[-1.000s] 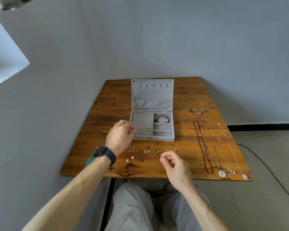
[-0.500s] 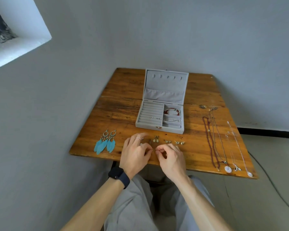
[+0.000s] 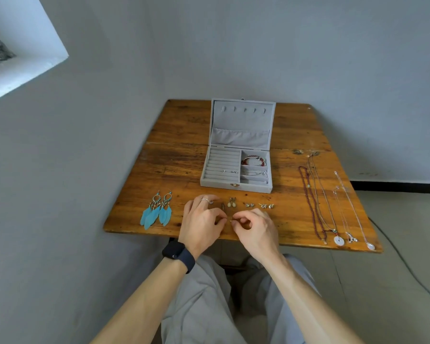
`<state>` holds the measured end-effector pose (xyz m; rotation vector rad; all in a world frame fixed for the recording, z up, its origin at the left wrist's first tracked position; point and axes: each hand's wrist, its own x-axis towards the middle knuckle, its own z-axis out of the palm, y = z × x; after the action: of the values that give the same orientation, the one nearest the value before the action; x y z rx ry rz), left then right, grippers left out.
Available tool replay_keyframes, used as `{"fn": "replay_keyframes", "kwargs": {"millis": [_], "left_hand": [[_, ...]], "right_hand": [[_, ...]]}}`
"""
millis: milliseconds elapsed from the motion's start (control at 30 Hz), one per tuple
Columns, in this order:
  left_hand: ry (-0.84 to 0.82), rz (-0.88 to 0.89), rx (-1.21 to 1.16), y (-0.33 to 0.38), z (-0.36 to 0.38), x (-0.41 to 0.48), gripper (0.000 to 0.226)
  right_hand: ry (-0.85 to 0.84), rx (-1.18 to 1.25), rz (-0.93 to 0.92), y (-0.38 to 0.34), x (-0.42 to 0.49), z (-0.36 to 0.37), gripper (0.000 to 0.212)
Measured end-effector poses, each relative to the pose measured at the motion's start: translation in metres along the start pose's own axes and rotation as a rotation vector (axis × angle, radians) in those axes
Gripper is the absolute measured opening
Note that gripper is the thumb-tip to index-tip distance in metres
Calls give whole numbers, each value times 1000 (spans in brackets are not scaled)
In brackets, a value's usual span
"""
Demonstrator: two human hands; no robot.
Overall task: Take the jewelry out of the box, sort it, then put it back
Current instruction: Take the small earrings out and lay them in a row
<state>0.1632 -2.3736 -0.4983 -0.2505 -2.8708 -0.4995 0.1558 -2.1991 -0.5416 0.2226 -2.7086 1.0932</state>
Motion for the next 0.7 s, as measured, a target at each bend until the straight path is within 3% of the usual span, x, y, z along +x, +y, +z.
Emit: {"fn": "replay_keyframes", "kwargs": {"millis": [300, 700], "left_hand": [[-11, 31, 20, -7, 2, 3, 14], [25, 45, 39, -4, 3, 2, 15]], "right_hand": [[80, -10, -25, -3, -2, 4, 10], [64, -9, -15, -1, -3, 2, 14]]}}
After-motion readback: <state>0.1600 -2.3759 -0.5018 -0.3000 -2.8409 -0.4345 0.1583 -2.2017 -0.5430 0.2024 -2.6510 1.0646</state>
